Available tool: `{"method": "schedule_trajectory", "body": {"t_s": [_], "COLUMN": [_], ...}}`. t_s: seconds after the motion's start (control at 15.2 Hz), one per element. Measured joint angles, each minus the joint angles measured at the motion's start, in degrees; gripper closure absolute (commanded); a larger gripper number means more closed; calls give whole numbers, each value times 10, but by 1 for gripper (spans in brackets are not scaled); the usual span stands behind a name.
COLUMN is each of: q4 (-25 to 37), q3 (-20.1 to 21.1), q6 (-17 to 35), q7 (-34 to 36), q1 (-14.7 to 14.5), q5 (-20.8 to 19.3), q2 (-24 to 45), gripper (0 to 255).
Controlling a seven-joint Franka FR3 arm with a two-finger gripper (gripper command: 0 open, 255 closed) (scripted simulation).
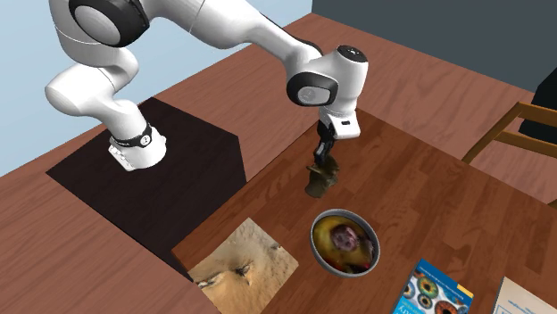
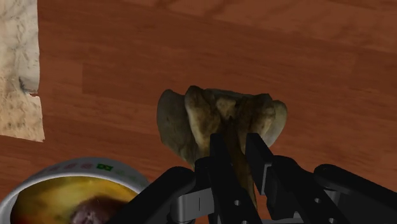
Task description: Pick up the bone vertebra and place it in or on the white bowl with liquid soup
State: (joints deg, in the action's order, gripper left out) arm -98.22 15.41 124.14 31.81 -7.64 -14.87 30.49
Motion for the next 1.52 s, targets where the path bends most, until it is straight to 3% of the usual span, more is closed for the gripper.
{"method": "schedule_trajectory", "body": {"t_s": [1.52], "q4": [75], "q3": [11], "q6": [-136], "q7": [-40], "q1": [15], "q5": [30], "q2": [-66], "gripper": [255]}}
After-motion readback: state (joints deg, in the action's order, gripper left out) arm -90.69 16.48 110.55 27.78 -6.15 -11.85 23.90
